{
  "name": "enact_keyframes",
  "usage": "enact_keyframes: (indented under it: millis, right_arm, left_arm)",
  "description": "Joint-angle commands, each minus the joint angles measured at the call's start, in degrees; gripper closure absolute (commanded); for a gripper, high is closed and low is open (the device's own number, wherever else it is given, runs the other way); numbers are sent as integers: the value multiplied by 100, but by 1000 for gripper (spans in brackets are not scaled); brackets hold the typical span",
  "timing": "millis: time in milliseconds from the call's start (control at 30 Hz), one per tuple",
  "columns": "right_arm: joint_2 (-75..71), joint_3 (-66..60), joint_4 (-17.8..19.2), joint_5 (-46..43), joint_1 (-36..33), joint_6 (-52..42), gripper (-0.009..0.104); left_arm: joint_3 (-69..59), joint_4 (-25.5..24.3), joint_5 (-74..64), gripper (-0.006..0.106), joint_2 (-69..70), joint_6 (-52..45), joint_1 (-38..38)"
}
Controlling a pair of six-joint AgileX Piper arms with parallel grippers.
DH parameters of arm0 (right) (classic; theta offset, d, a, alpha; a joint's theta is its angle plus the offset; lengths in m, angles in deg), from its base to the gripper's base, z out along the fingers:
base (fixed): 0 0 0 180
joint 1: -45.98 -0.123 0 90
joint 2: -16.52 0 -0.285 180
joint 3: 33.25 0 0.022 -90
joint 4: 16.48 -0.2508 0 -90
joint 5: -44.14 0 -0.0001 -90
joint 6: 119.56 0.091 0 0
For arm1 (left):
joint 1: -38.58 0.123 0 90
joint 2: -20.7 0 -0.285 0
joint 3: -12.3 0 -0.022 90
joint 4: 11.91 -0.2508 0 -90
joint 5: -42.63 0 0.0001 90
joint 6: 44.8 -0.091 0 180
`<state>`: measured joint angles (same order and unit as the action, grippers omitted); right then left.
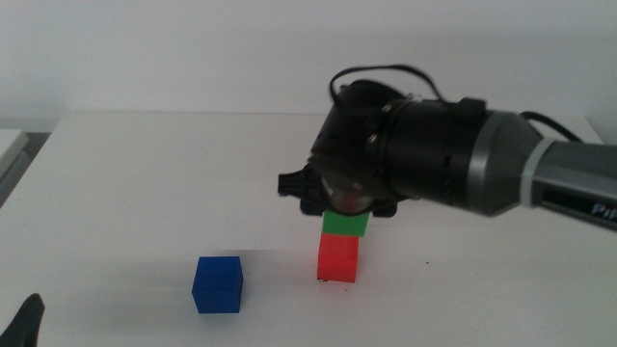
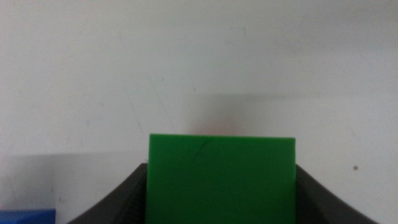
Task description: Stack red cubes first, then green, then blue cubes in a specific spot.
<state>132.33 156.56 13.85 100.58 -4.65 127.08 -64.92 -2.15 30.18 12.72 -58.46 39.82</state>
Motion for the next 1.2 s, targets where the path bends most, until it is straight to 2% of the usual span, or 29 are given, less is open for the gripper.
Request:
enact_keyframes:
  millis: [0,233,533,1133,1167]
  right_arm:
    - [28,-5,167,125,-132,145,94]
    - [334,-5,125,139,-258,255,94]
    - [549,-5,381,69,-187,445,94]
    - [670,-5,477,47,-187,601,94]
    - [670,-5,511,58,-187,601,91]
  left_arm:
    - [1,18,84,7,19,0,-9]
    - [1,18,84,7,19,0,-9]
    - [1,18,84,7,19,0,-9]
    - [1,18,84,7,19,0,-9]
    - [1,18,84,7,19,0,-9]
